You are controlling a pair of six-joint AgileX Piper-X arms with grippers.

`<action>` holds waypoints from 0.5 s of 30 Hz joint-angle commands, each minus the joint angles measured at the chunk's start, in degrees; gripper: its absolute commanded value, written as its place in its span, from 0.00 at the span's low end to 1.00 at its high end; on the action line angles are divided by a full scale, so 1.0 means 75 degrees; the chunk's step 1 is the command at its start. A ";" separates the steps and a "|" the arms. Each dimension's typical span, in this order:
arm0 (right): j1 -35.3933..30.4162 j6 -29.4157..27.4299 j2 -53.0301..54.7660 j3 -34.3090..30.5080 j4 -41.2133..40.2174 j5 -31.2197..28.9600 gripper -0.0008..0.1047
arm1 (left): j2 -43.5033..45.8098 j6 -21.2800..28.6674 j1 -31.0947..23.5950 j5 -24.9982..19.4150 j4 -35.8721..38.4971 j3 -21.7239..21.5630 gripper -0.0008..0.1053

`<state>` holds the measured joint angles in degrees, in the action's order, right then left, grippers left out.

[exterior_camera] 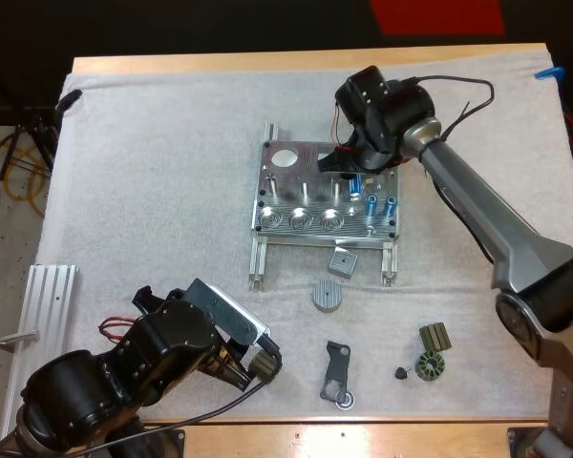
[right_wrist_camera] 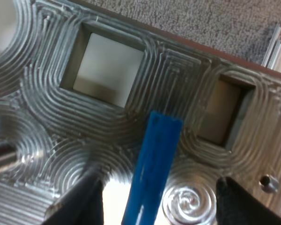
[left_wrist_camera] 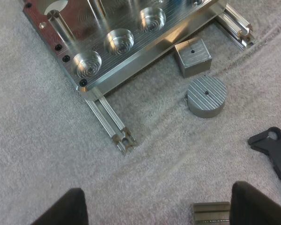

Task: Load cells from right to left

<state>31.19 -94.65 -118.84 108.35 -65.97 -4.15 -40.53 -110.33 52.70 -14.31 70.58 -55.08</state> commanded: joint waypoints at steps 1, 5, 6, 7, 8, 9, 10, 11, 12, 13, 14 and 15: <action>-0.0044 0.0028 -0.0067 0.0022 0.0054 0.0070 0.50 | -0.0003 0.0011 0.0019 -0.0190 0.0032 -0.0029 0.60; -0.0044 0.0028 -0.0246 0.0022 0.0147 0.0070 0.50 | -0.0003 0.0011 0.0019 -0.0190 0.0032 -0.0029 0.60; -0.0044 0.0028 -0.0276 0.0022 0.0160 0.0070 0.50 | -0.0003 0.0011 0.0019 -0.0190 0.0032 -0.0029 0.60; -0.0044 0.0028 -0.0299 0.0022 0.0179 0.0070 0.50 | -0.0003 0.0011 0.0019 -0.0190 0.0032 -0.0029 0.60; -0.0044 0.0028 -0.0336 0.0022 0.0190 0.0070 0.50 | -0.0003 0.0011 0.0019 -0.0190 0.0032 -0.0029 0.60; -0.0044 0.0028 -0.0362 0.0022 0.0187 0.0070 0.50 | -0.0003 0.0011 0.0019 -0.0190 0.0032 -0.0029 0.60; -0.0044 0.0028 -0.0389 0.0022 0.0187 0.0070 0.50 | -0.0003 0.0011 0.0019 -0.0190 0.0032 -0.0029 0.60; -0.0044 0.0028 -0.0423 0.0022 0.0187 0.0089 0.50 | -0.0003 0.0011 0.0019 -0.0190 0.0032 -0.0029 0.60; -0.0044 0.0028 -0.0447 0.0022 0.0187 0.0082 0.50 | -0.0003 0.0011 0.0019 -0.0190 0.0032 -0.0029 0.60; -0.0044 0.0028 -0.0470 0.0022 0.0187 0.0085 0.50 | -0.0003 0.0011 0.0019 -0.0190 0.0032 -0.0029 0.60; -0.0044 0.0028 -0.0473 0.0022 0.0187 0.0085 0.49 | -0.0003 0.0011 0.0019 -0.0190 0.0032 -0.0029 0.60; -0.0044 0.0028 -0.0472 0.0022 0.0187 0.0085 0.45 | -0.0003 0.0011 0.0019 -0.0190 0.0032 -0.0029 0.60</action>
<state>31.19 -94.65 -122.68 108.35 -64.60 -4.07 -40.53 -110.33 52.70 -14.31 70.58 -55.08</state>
